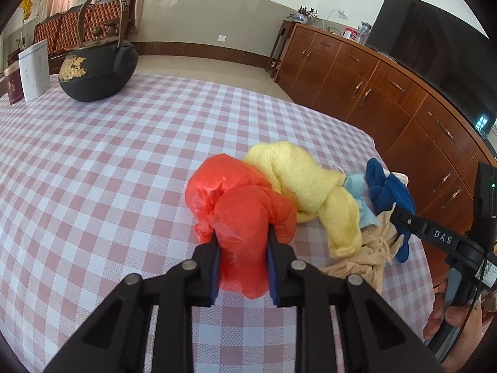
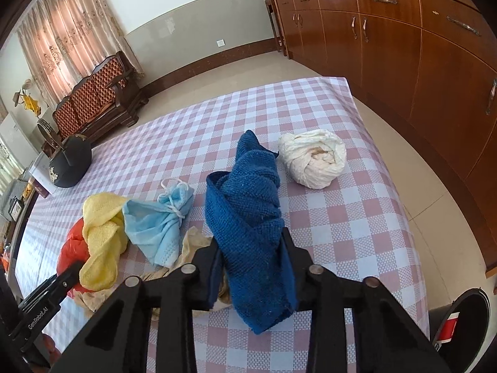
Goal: Collect trash
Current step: 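Grasp the red plastic bag with the left gripper while the right gripper grasps the dark-blue cloth, then carry the red bag and dark-blue cloth over the black bin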
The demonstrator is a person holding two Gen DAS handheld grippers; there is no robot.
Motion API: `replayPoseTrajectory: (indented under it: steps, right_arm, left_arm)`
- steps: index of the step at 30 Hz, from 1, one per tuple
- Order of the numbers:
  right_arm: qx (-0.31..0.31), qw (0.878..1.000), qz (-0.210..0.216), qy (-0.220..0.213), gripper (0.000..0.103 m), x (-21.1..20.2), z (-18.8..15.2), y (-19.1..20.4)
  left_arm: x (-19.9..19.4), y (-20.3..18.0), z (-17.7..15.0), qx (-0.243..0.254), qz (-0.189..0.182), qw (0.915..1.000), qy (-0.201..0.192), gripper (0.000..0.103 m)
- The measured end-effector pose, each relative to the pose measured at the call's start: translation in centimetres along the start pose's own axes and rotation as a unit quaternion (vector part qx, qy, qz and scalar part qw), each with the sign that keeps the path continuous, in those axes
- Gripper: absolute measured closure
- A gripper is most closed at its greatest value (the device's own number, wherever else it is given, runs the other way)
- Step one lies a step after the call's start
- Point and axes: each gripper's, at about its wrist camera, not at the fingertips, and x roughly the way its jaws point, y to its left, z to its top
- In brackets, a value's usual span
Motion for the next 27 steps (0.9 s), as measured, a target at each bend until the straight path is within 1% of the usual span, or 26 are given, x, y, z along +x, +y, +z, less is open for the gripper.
replayPoseTrajectory:
  steps: [3,6,9,13,16,22,27]
  right_arm:
    - [0.000,1.000,0.002,-0.015,0.076,-1.1,0.0,0.1]
    - [0.010,1.000,0.009,-0.023,0.076,-2.2,0.0,-0.2]
    - [0.006,0.999,0.007,-0.039,0.076,-3.9,-0.4,-0.1]
    - [0.001,0.998,0.003,-0.057,0.076,-6.2,-0.9,-0.1]
    - [-0.002,0.998,0.003,-0.061,0.076,-8.0,-1.3,-0.1]
    - [-0.003,0.998,0.006,-0.068,0.076,-11.4,-3.6,-0.3]
    - [0.001,0.998,0.007,-0.066,0.076,-14.0,-6.3,-0.8]
  left_arm:
    - [-1.0,0.3,0.2,-0.002,0.004,0.9999,-0.014,0.078]
    - [-1.9,0.3,0.3,0.001,0.005,0.9998,-0.021,0.078]
    - [-2.7,0.3,0.2,0.001,0.003,0.9997,-0.024,0.078]
    - [-4.1,-0.2,-0.1,0.001,0.002,0.9994,-0.034,0.078]
    - [-5.3,-1.0,-0.3,0.007,-0.004,0.9993,-0.036,0.078]
    - [-7.3,-3.2,-1.5,0.021,-0.022,0.9987,-0.041,0.078]
    - [-8.8,-5.6,-2.9,0.041,-0.039,0.9976,-0.040,0.078]
